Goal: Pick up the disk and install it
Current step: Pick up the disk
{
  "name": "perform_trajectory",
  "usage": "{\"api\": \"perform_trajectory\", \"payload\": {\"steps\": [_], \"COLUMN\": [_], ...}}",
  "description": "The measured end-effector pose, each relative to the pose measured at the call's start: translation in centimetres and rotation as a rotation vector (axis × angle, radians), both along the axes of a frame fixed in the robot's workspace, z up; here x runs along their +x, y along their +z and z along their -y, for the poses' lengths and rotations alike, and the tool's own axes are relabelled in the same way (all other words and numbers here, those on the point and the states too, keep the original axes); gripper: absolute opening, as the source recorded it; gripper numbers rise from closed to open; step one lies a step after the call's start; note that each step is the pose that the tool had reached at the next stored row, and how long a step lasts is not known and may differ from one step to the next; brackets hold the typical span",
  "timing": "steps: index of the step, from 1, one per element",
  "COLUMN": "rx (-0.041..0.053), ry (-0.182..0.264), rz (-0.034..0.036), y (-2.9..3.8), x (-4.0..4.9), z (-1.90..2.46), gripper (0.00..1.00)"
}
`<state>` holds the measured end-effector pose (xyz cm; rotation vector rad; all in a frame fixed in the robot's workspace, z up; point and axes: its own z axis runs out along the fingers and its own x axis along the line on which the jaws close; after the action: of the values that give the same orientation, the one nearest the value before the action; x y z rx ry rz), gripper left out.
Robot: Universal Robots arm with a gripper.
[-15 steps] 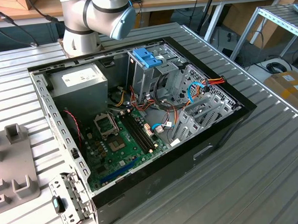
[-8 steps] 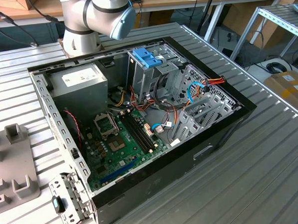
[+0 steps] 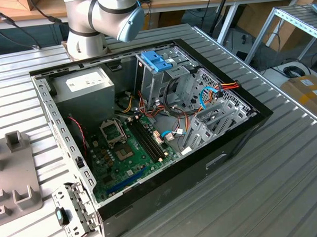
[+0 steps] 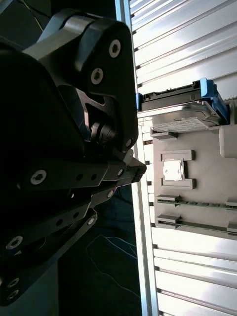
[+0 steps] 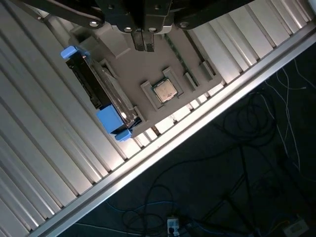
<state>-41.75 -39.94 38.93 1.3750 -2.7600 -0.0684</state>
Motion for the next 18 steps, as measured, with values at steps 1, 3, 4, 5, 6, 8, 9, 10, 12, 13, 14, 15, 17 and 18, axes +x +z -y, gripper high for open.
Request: {"api": "perform_trajectory", "payload": {"steps": [1,3,4,5,6,8,9,10,12,13,14,15,17,18], "rx": [0.0,0.0,0.0,0.0,0.0,0.0,0.0,0.0,0.0,0.0,0.0,0.0,0.0,-0.0001], "ry": [0.002,0.008,0.01,0.013,0.015,0.021,0.024,0.027,0.032,0.036,0.039,0.043,0.051,0.054], "rz": [0.0,0.0,0.0,0.0,0.0,0.0,0.0,0.0,0.0,0.0,0.0,0.0,0.0,0.0], "y": [0.0,0.0,0.0,0.0,0.0,0.0,0.0,0.0,0.0,0.0,0.0,0.0,0.0,0.0], "x": [0.0,0.0,0.0,0.0,0.0,0.0,0.0,0.0,0.0,0.0,0.0,0.0,0.0,0.0], "z": [0.0,0.0,0.0,0.0,0.0,0.0,0.0,0.0,0.0,0.0,0.0,0.0,0.0,0.0], "gripper": [0.11,0.11,0.11,0.11,0.11,0.11,0.11,0.11,0.11,0.11,0.11,0.11,0.11,0.11]}}
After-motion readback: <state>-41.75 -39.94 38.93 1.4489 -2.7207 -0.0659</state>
